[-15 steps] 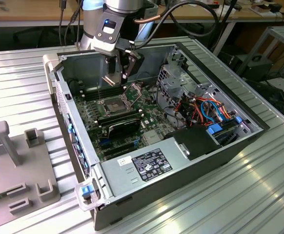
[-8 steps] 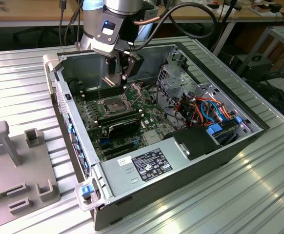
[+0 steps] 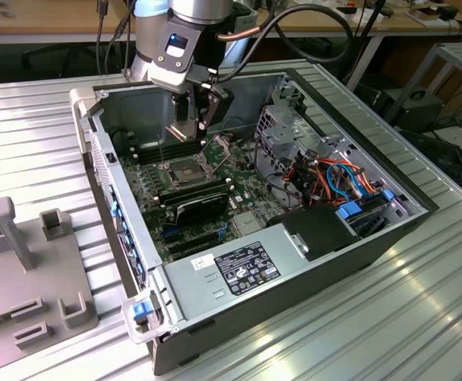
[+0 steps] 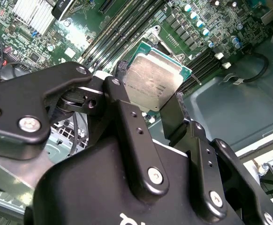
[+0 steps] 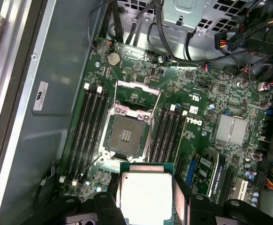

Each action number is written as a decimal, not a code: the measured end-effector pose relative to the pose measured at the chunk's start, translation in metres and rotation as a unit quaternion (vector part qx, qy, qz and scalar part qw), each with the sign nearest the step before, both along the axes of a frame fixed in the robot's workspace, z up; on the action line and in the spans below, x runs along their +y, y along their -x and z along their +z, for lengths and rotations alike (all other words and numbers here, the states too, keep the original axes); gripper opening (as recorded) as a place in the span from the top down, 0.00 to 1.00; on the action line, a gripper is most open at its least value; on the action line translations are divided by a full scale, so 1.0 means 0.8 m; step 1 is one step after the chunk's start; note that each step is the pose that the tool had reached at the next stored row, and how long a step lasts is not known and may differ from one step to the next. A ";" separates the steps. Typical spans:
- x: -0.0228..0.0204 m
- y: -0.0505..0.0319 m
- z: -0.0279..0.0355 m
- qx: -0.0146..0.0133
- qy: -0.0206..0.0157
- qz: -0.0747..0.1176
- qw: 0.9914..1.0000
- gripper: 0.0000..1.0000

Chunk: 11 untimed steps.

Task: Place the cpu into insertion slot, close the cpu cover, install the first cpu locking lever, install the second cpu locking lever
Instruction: 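Place the cpu into insertion slot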

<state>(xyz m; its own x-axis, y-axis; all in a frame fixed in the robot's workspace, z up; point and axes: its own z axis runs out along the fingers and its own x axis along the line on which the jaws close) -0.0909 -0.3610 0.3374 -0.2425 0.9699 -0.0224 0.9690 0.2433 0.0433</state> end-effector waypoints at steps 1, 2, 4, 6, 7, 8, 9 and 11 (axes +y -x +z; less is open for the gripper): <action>0.0000 0.000 -0.0004 0.000 0.000 -0.007 1.000 0.46; 0.0000 0.000 -0.0007 0.000 0.000 -0.014 1.000 0.46; 0.0000 0.000 -0.0011 0.000 0.000 -0.028 1.000 0.46; 0.0000 0.000 -0.0014 0.000 0.000 -0.038 0.999 0.46; 0.0000 0.000 -0.0015 0.000 0.000 -0.040 0.999 0.46; 0.0000 0.000 -0.0016 0.000 0.000 -0.040 0.999 0.46; 0.0000 0.000 -0.0016 0.000 0.000 -0.040 0.999 0.46; 0.0000 0.000 -0.0016 0.000 0.000 -0.041 0.999 0.46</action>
